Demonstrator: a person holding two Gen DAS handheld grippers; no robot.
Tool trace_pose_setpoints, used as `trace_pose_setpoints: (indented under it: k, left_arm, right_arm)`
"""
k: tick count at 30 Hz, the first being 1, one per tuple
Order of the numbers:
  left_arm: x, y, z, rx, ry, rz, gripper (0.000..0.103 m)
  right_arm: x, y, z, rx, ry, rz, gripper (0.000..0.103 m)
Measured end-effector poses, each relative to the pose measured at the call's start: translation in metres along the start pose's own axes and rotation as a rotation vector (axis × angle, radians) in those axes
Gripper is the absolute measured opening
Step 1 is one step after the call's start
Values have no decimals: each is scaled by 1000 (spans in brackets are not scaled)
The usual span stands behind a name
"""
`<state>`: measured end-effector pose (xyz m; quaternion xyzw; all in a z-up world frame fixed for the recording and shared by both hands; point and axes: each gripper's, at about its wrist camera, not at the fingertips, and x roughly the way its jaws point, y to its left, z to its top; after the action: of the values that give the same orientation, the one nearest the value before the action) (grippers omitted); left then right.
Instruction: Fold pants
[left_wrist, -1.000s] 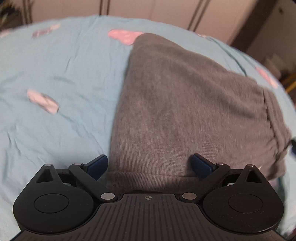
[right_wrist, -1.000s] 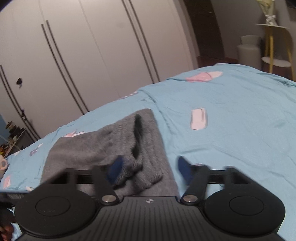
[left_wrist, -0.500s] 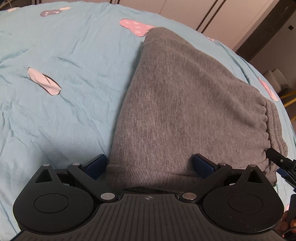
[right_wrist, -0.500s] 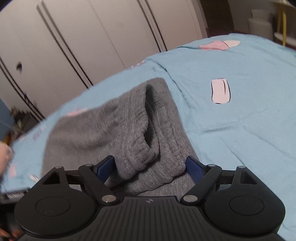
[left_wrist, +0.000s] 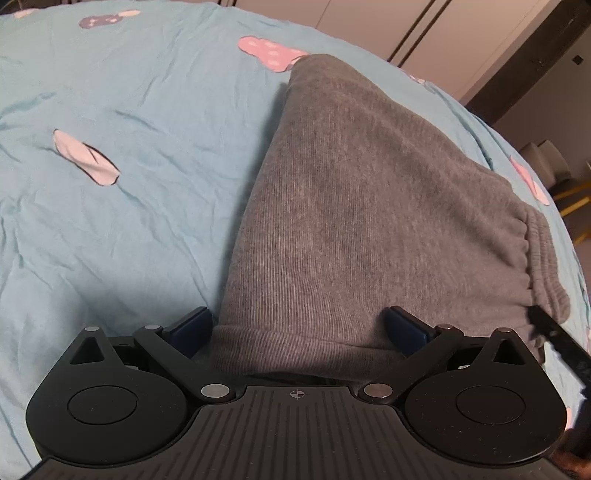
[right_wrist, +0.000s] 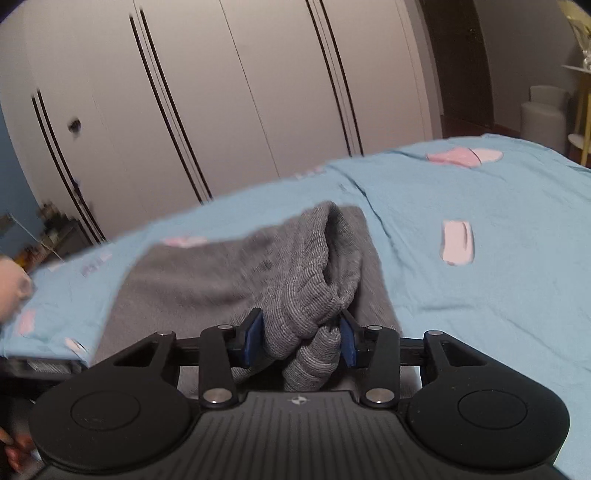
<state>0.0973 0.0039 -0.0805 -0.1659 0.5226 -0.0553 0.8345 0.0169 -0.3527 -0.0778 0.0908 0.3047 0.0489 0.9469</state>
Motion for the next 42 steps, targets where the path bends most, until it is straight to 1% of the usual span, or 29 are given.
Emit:
trace_pose_setpoints:
  k: [1, 2, 3, 4, 5, 6, 7, 8, 10, 11, 13, 14, 16, 18, 20, 21, 23, 25, 26, 27, 29, 32, 35, 37, 38, 39, 40, 41, 42]
  left_arm:
    - [-1, 0, 1, 3, -1, 3, 103]
    - [-2, 1, 1, 8, -2, 0, 103]
    - [-3, 2, 2, 15, -1, -8, 103]
    - [-5, 5, 4, 30, -1, -13, 103]
    - [-7, 7, 6, 54, -10, -15, 102]
    - [-10, 9, 8, 78, -19, -17, 102]
    - [-14, 11, 11, 103, -30, -20, 102]
    - [-17, 13, 16, 121, -38, -22, 102]
    - [-20, 20, 28, 135, -45, -49, 102]
    - [-20, 23, 35, 132, -35, -87, 102]
    - [-13, 32, 50, 116, -2, -204, 102]
    - [-7, 36, 57, 100, 7, -247, 102]
    - [8, 43, 69, 73, 29, -310, 102]
    - [26, 46, 79, 51, 85, -368, 102]
    - [45, 45, 85, 47, 150, -412, 102]
    - [53, 42, 88, 62, 169, -416, 102]
    - [62, 40, 93, 84, 171, -453, 102]
    - [69, 37, 98, 66, 178, -551, 103]
    - [74, 36, 100, 52, 192, -588, 103]
    - [80, 34, 102, 53, 203, -603, 103]
    - [89, 31, 104, 66, 211, -610, 103]
    - [96, 31, 109, 80, 225, -636, 103]
    - [104, 34, 116, 66, 236, -651, 103]
    - [104, 33, 119, 21, 244, -630, 103]
    - [100, 31, 118, -13, 230, -609, 103]
    - [96, 29, 117, -24, 205, -580, 97]
    - [89, 21, 114, 15, 174, -539, 90]
    - [84, 10, 111, 98, 150, -489, 81]
    - [79, 2, 107, 169, 127, -453, 78]
  right_arm:
    - [4, 2, -2, -29, 12, -16, 47]
    - [4, 4, -1, -46, 10, -22, 48]
    - [2, 5, 2, -55, 5, -30, 56]
    - [-2, 4, 6, -58, -3, -45, 72]
    - [-6, 0, 10, -51, -16, -60, 81]
    - [-9, -6, 14, -31, -32, -69, 99]
    - [-13, -15, 19, -5, -51, -59, 103]
    - [-15, -26, 23, 23, -56, -25, 103]
    - [-9, -47, 33, 89, -9, 58, 103]
    - [-3, -57, 37, 122, 22, 95, 103]
    - [15, -75, 43, 206, 95, 198, 103]
    - [24, -85, 43, 254, 131, 246, 103]
    - [44, -107, 43, 350, 192, 343, 103]
    - [66, -124, 43, 420, 258, 391, 103]
    - [86, -137, 42, 463, 307, 445, 103]
    - [93, -144, 41, 485, 315, 488, 103]
    - [104, -155, 43, 516, 329, 557, 103]
    - [117, -158, 49, 534, 347, 607, 103]
    - [122, -157, 52, 535, 358, 623, 103]
    - [128, -155, 54, 532, 363, 647, 103]
    - [139, -148, 59, 530, 387, 715, 103]
    - [152, -133, 66, 514, 396, 745, 103]
    - [159, -118, 73, 421, 406, 740, 103]
    - [157, -109, 75, 354, 408, 717, 103]
    - [156, -104, 76, 333, 407, 688, 101]
    - [151, -99, 78, 310, 405, 651, 94]
    - [145, -92, 81, 269, 398, 612, 83]
    - [138, -86, 84, 232, 385, 585, 77]
    - [131, -84, 86, 214, 366, 583, 70]
